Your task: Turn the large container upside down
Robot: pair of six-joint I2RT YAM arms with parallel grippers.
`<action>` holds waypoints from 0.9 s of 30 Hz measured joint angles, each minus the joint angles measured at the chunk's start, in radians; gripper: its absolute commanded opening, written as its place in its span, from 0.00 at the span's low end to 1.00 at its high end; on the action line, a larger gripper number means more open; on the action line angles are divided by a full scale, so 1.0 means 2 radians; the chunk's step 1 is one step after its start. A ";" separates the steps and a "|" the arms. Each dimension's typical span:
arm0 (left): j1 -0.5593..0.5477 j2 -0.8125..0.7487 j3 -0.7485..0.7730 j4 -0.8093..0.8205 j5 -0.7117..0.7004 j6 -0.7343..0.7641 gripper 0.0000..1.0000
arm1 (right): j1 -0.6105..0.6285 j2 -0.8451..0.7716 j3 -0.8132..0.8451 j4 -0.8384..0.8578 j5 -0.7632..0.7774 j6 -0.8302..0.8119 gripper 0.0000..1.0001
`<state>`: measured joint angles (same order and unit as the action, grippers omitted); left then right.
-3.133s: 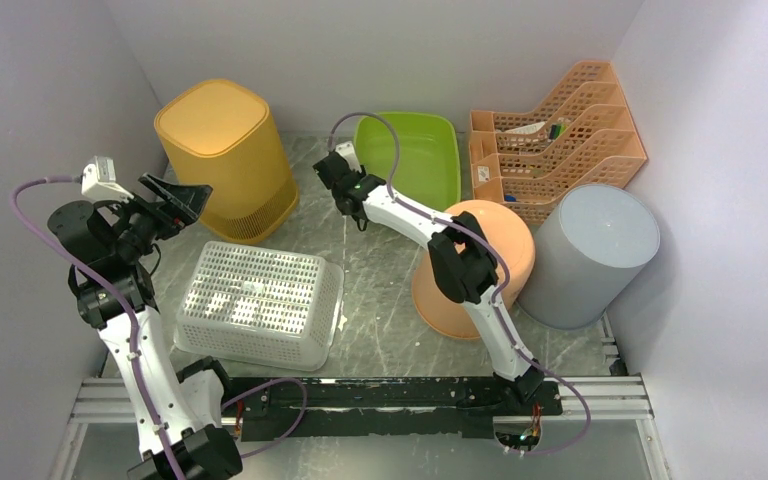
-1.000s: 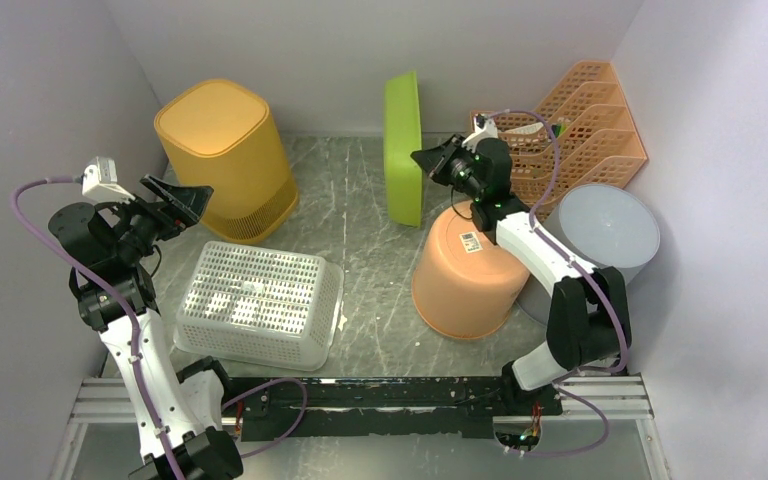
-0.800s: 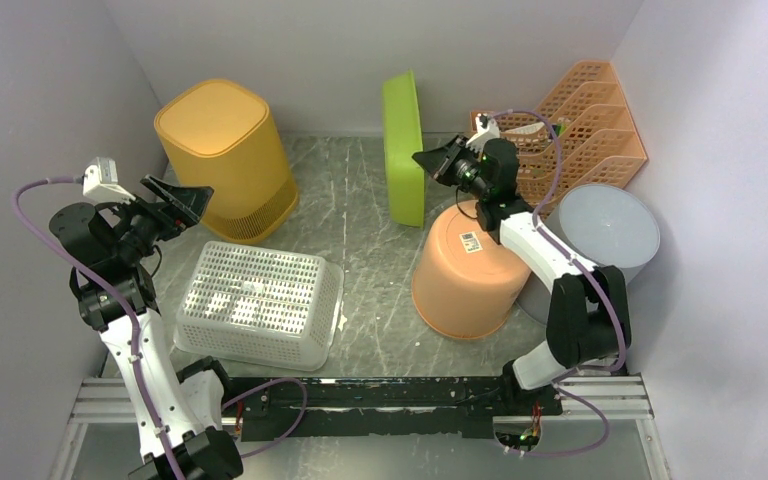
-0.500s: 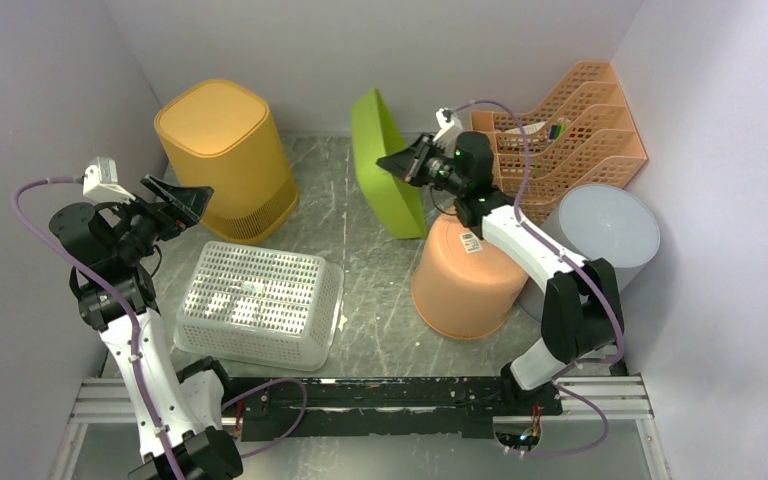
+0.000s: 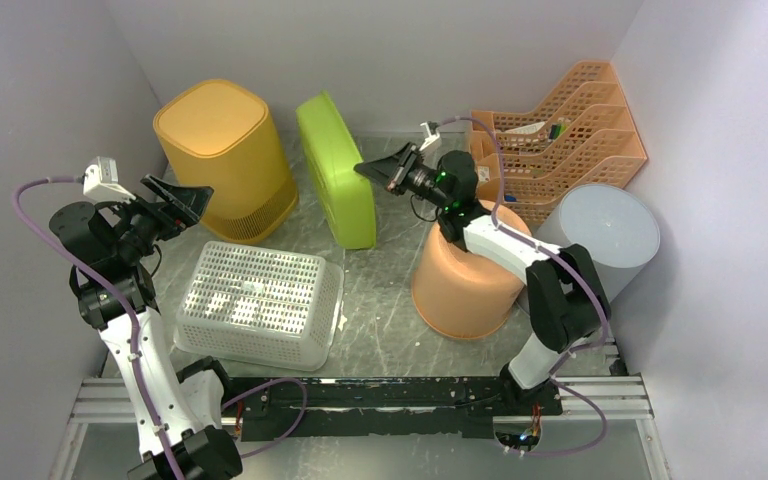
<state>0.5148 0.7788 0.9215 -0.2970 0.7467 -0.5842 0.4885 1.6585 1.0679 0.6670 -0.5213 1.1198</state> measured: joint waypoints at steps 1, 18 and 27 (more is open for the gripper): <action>0.000 0.000 0.000 0.000 0.000 0.001 0.99 | -0.007 0.000 0.000 0.006 0.005 0.000 0.00; -0.001 0.000 0.000 -0.001 0.000 0.003 0.99 | -0.119 -0.037 -0.027 -0.063 0.066 -0.072 0.00; -0.001 0.000 0.000 -0.001 0.000 0.003 0.99 | -0.111 -0.018 0.032 -0.126 0.073 -0.094 0.00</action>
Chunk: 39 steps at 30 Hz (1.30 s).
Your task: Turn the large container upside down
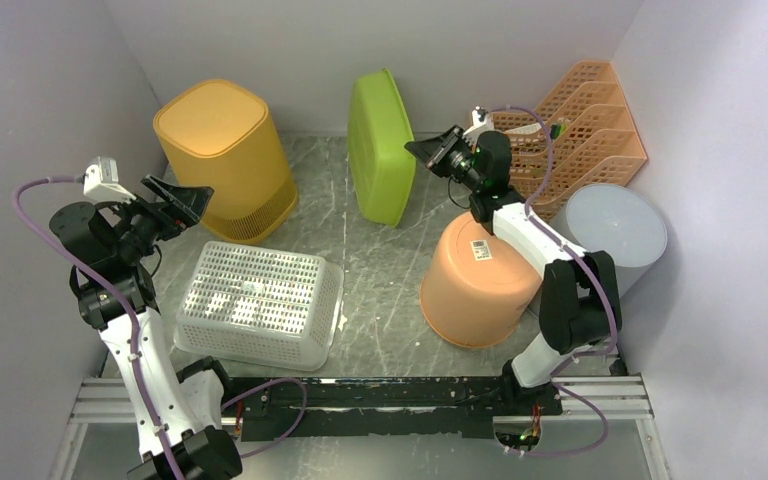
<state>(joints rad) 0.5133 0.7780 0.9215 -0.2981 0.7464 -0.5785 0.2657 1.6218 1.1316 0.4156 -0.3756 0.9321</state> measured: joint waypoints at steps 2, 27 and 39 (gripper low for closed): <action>0.000 0.000 0.000 0.000 0.000 0.000 1.00 | -0.003 -0.002 0.002 -0.017 0.016 -0.009 0.00; 0.000 0.000 -0.017 0.001 0.000 0.002 0.99 | -0.051 0.006 0.001 -0.164 0.142 -0.097 0.23; 0.000 0.000 -0.017 0.001 0.000 0.002 1.00 | -0.051 0.007 0.009 -0.213 0.162 -0.128 0.26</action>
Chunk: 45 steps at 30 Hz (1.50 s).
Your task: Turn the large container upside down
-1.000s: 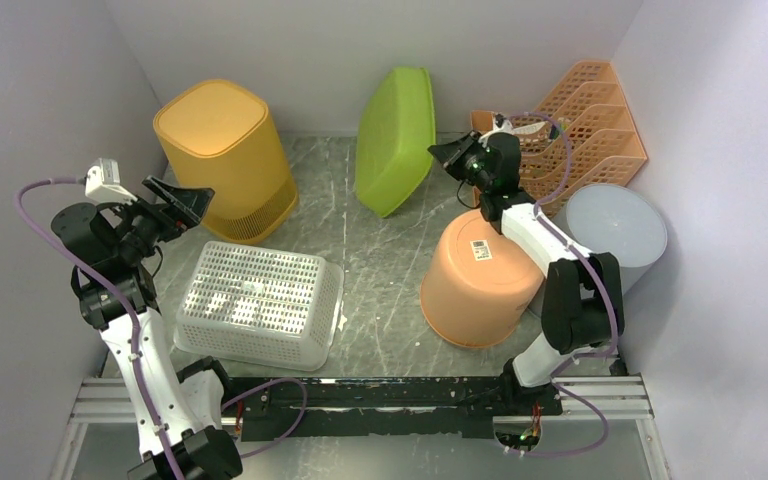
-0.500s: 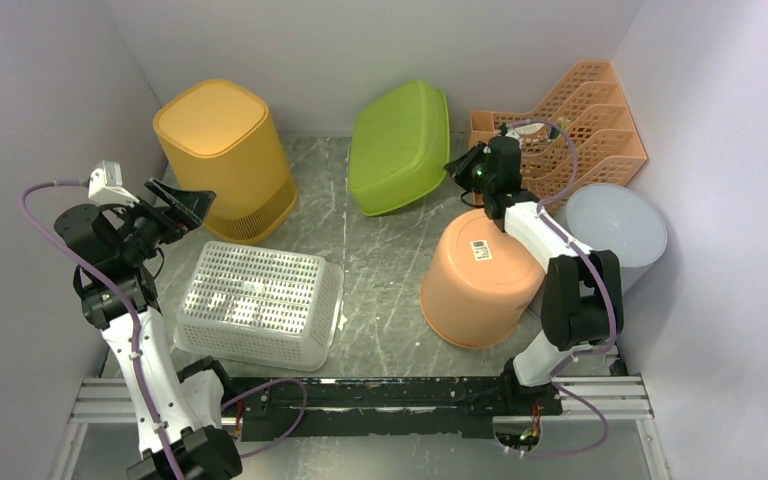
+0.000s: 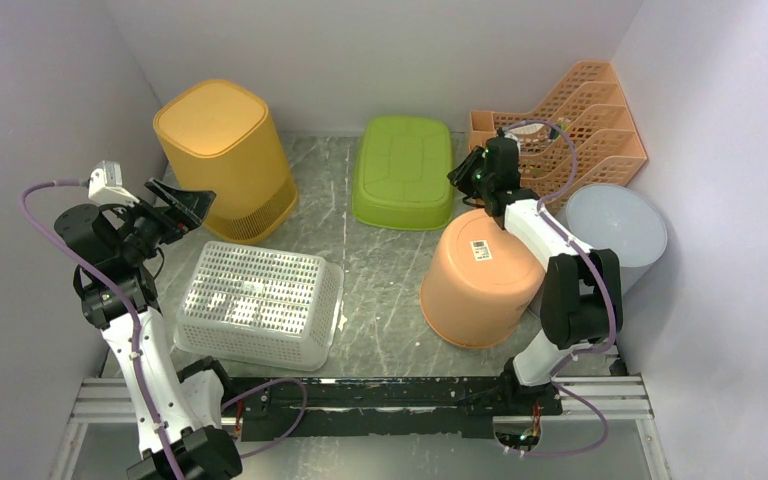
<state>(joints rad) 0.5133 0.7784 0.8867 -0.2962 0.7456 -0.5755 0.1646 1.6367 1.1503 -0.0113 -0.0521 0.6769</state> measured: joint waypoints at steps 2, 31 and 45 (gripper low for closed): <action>0.000 0.000 0.000 0.000 0.000 0.000 1.00 | 0.000 0.000 0.000 -0.005 0.001 -0.004 0.26; -0.055 0.082 0.144 -0.103 -0.098 0.085 1.00 | 0.192 -0.024 0.252 -0.170 0.085 -0.237 1.00; -0.371 0.205 0.213 -0.130 -0.332 0.097 1.00 | 0.266 -0.024 0.248 -0.200 0.171 -0.277 1.00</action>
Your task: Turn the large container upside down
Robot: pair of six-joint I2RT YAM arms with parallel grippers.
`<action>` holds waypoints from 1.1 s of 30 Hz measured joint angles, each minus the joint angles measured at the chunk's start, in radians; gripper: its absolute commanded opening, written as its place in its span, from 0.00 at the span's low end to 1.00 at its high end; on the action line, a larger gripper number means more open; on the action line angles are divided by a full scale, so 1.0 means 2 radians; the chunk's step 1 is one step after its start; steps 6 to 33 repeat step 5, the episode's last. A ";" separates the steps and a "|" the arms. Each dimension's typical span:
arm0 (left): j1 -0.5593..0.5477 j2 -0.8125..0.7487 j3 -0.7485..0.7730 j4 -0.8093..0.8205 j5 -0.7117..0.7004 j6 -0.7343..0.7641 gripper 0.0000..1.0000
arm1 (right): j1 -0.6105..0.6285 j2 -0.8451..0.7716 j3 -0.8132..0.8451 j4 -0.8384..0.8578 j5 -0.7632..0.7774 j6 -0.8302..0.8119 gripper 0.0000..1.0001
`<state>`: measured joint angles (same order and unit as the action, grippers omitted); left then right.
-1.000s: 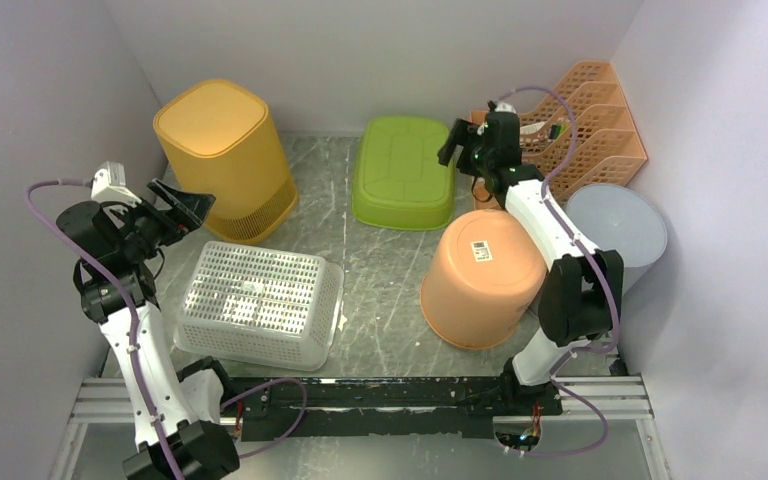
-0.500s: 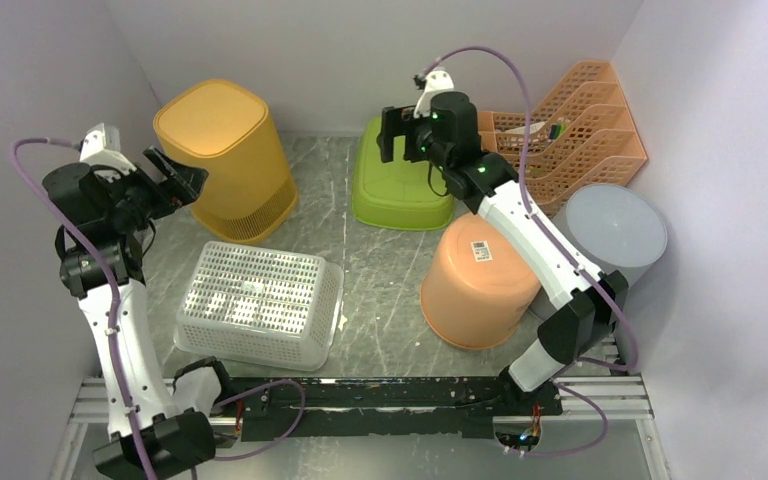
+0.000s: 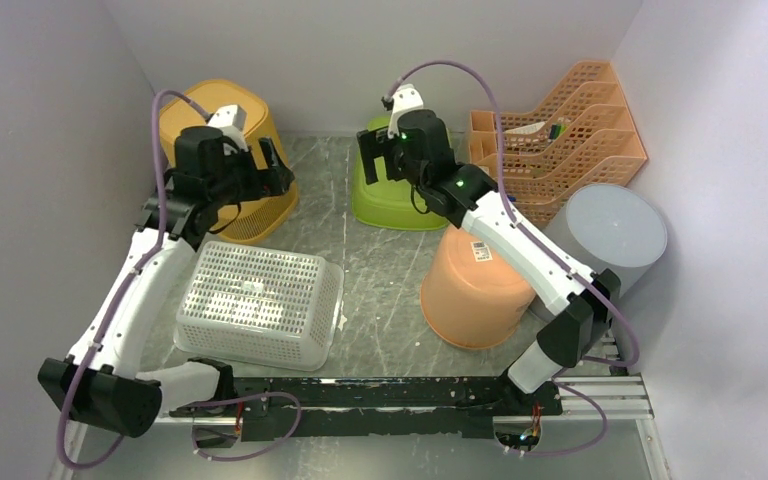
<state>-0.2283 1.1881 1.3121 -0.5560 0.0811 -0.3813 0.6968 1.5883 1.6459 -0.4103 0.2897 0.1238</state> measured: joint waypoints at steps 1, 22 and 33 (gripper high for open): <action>-0.013 0.005 0.000 -0.001 -0.014 0.000 1.00 | 0.002 0.000 -0.003 0.000 0.005 -0.003 1.00; -0.032 0.012 0.000 -0.002 -0.047 0.000 1.00 | 0.003 0.000 -0.017 0.000 0.022 -0.008 1.00; -0.032 0.012 0.000 -0.002 -0.047 0.000 1.00 | 0.003 0.000 -0.017 0.000 0.022 -0.008 1.00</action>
